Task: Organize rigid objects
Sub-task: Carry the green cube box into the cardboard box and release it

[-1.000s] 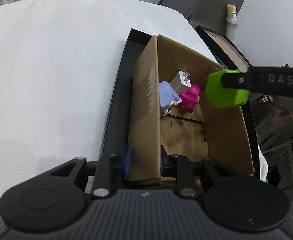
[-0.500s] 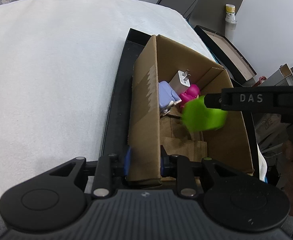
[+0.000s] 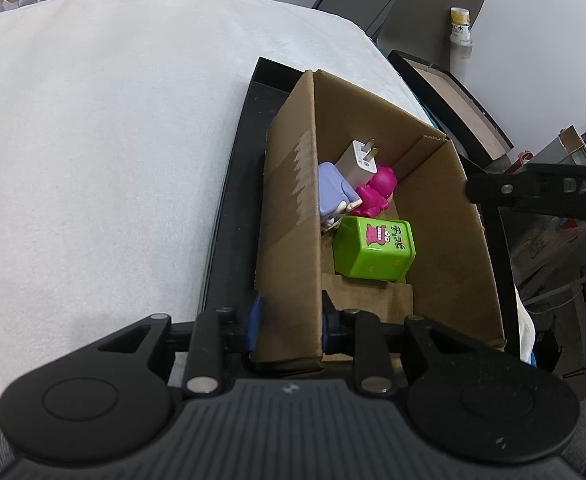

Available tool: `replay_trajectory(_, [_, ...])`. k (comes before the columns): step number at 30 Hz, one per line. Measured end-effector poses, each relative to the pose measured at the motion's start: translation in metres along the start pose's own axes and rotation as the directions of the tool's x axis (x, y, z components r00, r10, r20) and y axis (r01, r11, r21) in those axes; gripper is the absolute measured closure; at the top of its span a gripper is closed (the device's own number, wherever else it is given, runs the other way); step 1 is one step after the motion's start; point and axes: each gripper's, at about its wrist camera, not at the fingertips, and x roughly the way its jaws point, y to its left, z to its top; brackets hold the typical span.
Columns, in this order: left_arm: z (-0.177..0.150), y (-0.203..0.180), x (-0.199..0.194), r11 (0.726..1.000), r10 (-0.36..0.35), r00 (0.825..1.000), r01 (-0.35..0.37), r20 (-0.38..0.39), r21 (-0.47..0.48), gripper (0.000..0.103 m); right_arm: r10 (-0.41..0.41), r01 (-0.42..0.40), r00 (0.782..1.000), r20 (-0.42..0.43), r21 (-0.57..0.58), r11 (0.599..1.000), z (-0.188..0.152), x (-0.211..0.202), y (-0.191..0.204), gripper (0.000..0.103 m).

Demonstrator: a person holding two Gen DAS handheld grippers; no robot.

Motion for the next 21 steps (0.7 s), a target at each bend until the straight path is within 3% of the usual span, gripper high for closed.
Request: replay_trajectory(21, [0.000, -0.007, 0.000, 0.999, 0.035, 0.999, -0.035, 0.004, 0.009, 0.078, -0.003, 0.000, 1.000, 0.031, 0.071, 0.997, -0.023, -0.002, -0.069, 0.029])
